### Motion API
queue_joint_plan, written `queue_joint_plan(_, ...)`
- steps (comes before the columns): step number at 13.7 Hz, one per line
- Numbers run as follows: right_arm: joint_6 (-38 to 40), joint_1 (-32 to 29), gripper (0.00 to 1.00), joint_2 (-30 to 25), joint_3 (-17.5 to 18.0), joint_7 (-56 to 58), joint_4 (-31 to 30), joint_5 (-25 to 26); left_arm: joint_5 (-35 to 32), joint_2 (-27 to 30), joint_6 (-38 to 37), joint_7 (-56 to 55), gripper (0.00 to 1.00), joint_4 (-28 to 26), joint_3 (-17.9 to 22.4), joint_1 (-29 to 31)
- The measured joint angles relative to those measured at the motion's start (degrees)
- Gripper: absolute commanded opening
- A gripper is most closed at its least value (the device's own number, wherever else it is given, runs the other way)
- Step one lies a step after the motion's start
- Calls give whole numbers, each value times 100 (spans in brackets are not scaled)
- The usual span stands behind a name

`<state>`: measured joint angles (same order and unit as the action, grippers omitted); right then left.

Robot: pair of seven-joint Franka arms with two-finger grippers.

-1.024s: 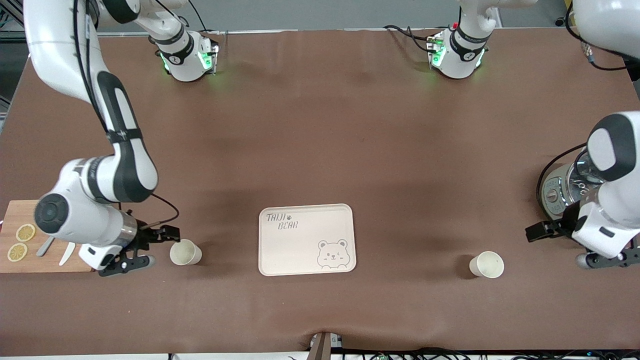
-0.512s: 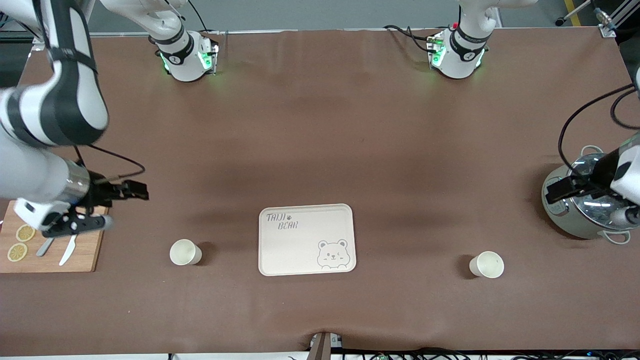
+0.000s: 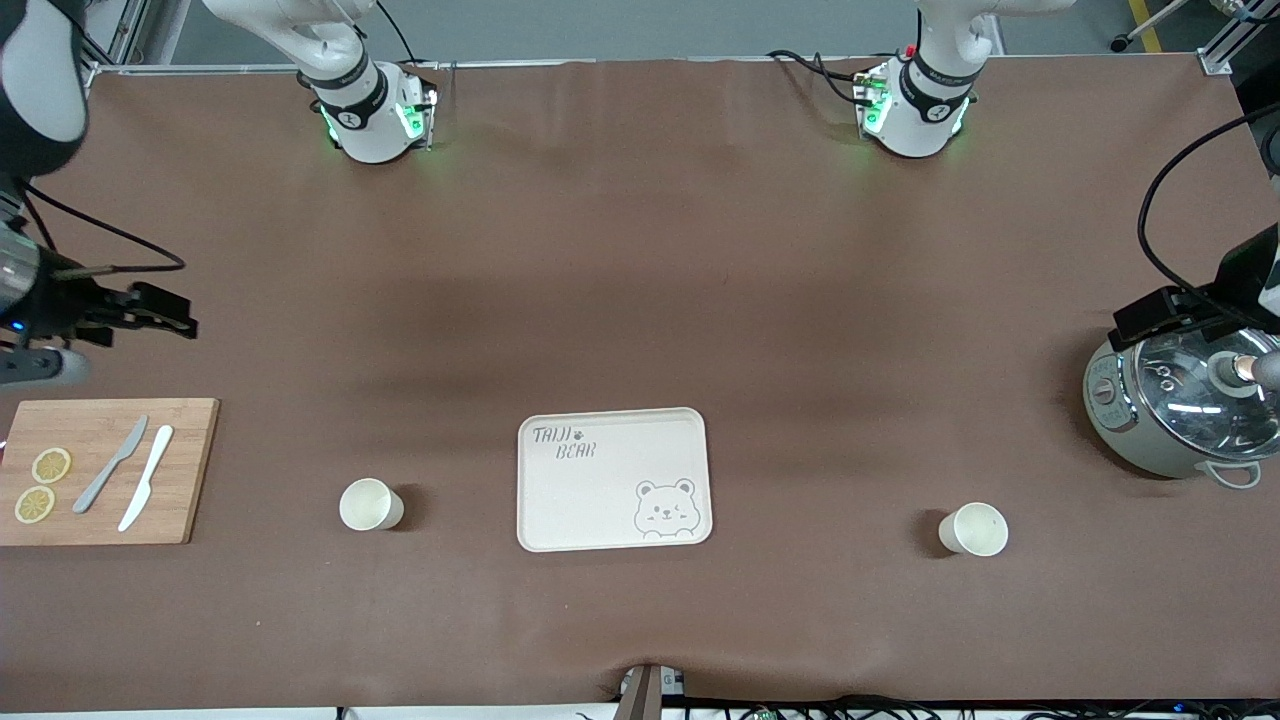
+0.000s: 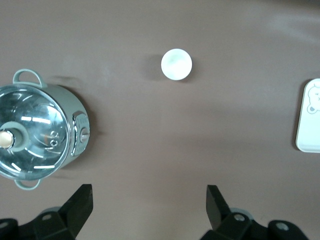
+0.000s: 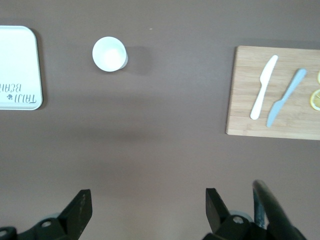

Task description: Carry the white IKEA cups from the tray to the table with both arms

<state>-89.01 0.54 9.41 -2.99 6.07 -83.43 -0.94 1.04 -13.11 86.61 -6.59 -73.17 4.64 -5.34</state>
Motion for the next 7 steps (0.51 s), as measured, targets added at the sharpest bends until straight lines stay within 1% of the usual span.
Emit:
queue_joint_plan(3,-1,-130,100,-126,0,0,-93,2,11,119,-50,0,100,9,2,3)
queue_joint_plan(7,-15,-142,100,-204,2,0,-214,3,41,232,-66,0,100,28,7,7)
